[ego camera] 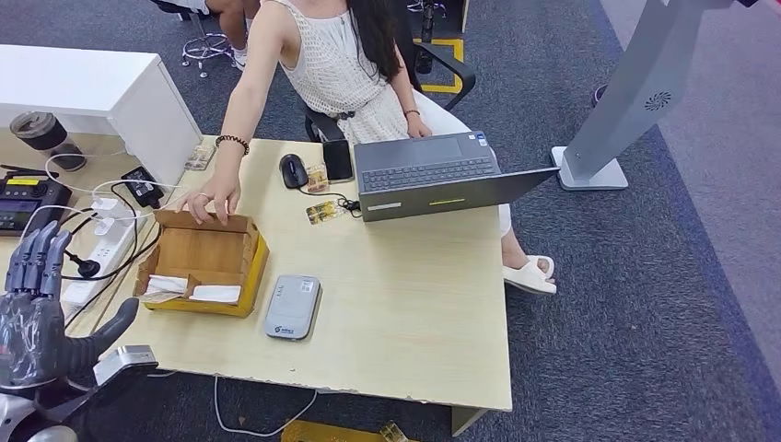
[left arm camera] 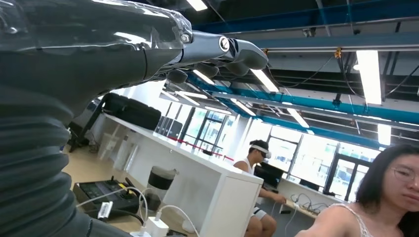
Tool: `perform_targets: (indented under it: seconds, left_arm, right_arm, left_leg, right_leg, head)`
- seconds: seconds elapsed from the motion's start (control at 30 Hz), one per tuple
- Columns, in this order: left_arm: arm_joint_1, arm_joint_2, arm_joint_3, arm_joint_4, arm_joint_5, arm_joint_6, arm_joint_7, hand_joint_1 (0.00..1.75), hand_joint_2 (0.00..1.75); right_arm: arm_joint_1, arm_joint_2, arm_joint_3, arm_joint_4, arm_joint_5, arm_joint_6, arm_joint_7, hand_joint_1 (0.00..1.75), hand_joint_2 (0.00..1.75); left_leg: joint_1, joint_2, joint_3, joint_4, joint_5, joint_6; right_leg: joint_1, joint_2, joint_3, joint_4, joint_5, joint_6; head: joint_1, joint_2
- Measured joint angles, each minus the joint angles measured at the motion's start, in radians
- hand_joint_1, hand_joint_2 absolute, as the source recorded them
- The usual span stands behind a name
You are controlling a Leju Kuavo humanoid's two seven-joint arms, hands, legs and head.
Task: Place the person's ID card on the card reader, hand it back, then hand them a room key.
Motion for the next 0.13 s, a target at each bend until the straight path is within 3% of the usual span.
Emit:
perform_targets:
  seconds: [0.13]
  left_arm:
    - [0.025,-0.015,0.047,-0.039,-0.010,-0.014,0.000,0.00,1.75]
  right_arm:
    - [-0.002,0.000,-0.005,-0.001,0.000,0.000,0.000,0.00,0.00]
  left_leg:
    - [0.000,-0.001,0.002,0.000,0.001,0.000]
  right_leg:
    - [0.000,-0.001,0.003,0.000,0.000,0.000]
  head:
    - [0.000,0.000]
